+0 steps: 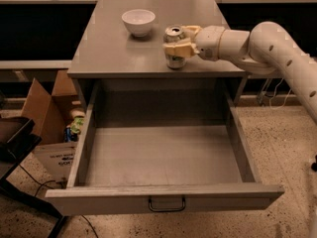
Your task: Pick 7up can from top drawer and place on counter
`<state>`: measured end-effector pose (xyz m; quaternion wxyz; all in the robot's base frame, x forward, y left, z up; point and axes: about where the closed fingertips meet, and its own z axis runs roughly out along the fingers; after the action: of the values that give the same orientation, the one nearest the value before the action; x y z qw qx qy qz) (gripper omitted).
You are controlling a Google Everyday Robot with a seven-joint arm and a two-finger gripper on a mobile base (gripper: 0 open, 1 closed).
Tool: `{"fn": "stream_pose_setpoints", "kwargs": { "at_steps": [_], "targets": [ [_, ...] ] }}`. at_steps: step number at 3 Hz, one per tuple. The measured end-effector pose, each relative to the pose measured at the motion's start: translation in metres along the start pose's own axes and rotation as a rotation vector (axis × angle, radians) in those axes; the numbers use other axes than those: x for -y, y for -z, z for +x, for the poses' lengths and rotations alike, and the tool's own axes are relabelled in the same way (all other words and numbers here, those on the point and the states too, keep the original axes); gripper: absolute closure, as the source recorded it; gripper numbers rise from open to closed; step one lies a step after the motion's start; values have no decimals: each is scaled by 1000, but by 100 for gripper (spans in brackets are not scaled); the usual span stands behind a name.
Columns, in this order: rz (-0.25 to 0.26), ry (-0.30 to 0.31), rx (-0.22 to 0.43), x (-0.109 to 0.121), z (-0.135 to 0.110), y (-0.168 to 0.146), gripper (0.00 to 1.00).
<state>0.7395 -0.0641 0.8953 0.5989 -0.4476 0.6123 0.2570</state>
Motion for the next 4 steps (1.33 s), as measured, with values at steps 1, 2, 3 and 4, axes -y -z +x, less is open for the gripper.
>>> {"fn": "stream_pose_setpoints", "kwargs": {
  "at_steps": [1,2,3,4],
  "targets": [
    [0,3,-3,1,-4,0,83],
    [-1,3,-3,1,-5,0,52],
    [-1,3,-3,1,-5,0,28],
    [-5,4,-4,0,-5,-2,0]
  ]
}}
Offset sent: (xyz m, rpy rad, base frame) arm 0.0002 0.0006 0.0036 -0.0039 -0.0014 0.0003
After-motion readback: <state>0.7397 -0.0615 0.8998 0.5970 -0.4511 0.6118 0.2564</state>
